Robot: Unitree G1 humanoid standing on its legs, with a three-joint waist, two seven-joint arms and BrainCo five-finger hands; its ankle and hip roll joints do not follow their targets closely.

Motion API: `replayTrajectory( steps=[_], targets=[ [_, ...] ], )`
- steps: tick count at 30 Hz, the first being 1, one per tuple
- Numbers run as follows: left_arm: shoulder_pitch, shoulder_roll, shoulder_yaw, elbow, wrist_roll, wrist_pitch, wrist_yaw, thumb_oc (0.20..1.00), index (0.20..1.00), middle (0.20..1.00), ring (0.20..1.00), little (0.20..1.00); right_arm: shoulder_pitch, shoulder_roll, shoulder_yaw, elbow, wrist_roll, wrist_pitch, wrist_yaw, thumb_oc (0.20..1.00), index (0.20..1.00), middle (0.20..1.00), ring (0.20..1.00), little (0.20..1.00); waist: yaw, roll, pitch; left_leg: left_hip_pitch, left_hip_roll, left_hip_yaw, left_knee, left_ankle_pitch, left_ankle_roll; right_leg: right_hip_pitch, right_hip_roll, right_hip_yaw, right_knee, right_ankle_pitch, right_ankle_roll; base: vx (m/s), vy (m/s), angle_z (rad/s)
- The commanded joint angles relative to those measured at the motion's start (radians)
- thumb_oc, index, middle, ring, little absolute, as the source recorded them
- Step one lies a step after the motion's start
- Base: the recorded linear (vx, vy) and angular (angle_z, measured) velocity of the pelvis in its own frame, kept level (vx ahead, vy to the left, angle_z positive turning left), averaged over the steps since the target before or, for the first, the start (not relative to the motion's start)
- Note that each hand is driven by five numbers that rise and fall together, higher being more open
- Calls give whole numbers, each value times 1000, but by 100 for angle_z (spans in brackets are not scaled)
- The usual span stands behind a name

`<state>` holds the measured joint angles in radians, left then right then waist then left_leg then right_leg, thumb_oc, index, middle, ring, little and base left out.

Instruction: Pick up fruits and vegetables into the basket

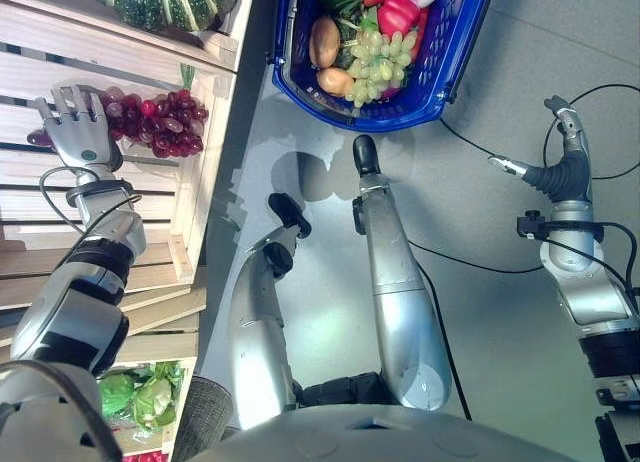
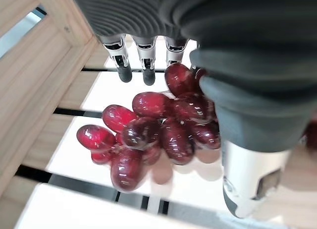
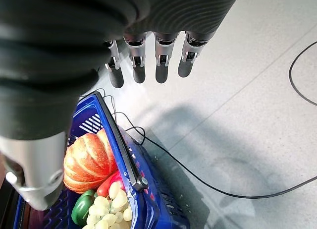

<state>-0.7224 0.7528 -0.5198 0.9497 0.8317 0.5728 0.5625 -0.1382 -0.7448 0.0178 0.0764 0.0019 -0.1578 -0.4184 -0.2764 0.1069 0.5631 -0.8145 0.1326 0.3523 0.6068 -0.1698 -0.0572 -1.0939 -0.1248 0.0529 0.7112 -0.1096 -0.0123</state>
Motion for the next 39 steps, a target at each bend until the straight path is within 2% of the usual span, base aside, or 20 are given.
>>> replayTrajectory(
  steps=[1,2,3,9,16,25,31,33,35,36,39],
  targets=[
    [57,30,-8,121,-4,73,4,1000,1000,1000,1000,1000,-12,-33,16,-10,19,-36,-38,1000,1000,1000,1000,1000,-34,13,-43,-74,12,-37,3,5,-27,8,7,-34,-10,-61,74,-29,47,-1],
    [50,28,-13,127,-8,76,0,473,473,473,473,473,-17,-34,16,-9,17,-34,-37,1000,1000,1000,1000,1000,-34,15,-43,-74,10,-38,3,5,-28,7,6,-33,-12,-60,74,-26,49,-1],
    [40,22,-17,131,-9,78,-7,200,200,200,200,200,-24,-37,19,-8,18,-30,-37,1000,1000,1000,1000,1000,-35,17,-43,-74,8,-37,3,4,-29,7,4,-31,-16,-60,74,-15,39,0],
    [-29,34,-50,157,21,58,-75,200,200,200,200,200,-43,-42,35,-7,22,-38,-38,1000,1000,1000,1000,1000,-39,13,-43,-69,3,-27,-2,5,-27,17,1,-36,-40,-52,74,0,0,0],
    [-53,32,-82,190,-9,13,-57,200,200,200,200,200,-55,-44,53,0,12,-67,-29,1000,1000,1000,1000,1000,-39,11,-43,-63,-3,-21,0,4,-27,28,1,-39,-51,-51,73,0,0,0],
    [-60,55,-77,156,24,-38,-12,200,200,200,200,200,-56,-56,77,5,-21,-78,51,1000,1000,1000,1000,1000,-30,11,-43,-38,-5,-19,-15,13,-27,61,-4,-50,-64,-51,75,0,0,0],
    [-86,92,-75,48,89,-81,59,200,200,200,200,200,-59,-80,134,4,-78,-41,157,1000,1000,1000,1000,1000,-13,11,-43,-6,-11,-29,-25,16,-23,105,-12,-64,-73,-52,77,-23,-38,6],
    [-89,123,-63,-24,97,-114,106,200,200,200,200,200,-53,-82,165,3,-88,4,212,1000,1000,1000,1000,1000,0,13,-43,25,-17,-37,-31,17,-22,143,-18,-74,-79,-53,81,-33,-41,9],
    [-86,133,-59,-49,91,-119,125,200,200,200,200,200,-50,-82,179,3,-120,28,216,1000,1000,1000,1000,1000,4,13,-43,35,-19,-38,-35,18,-22,156,-20,-78,-84,-53,82,-24,-20,5],
    [-81,163,-54,-124,71,-135,142,200,200,200,200,200,-54,-80,219,7,-179,58,213,1000,1000,1000,1000,1000,13,15,-43,67,-21,-38,-48,20,-18,192,-28,-89,-96,-51,85,-35,-32,6],
    [-76,209,-42,-207,58,-157,159,200,200,200,200,200,-62,-88,253,-1,-184,78,250,1000,1000,1000,1000,1000,24,16,-43,103,-27,-45,-62,22,-15,232,-34,-95,-107,-52,87,-28,-29,5]
  ],
)
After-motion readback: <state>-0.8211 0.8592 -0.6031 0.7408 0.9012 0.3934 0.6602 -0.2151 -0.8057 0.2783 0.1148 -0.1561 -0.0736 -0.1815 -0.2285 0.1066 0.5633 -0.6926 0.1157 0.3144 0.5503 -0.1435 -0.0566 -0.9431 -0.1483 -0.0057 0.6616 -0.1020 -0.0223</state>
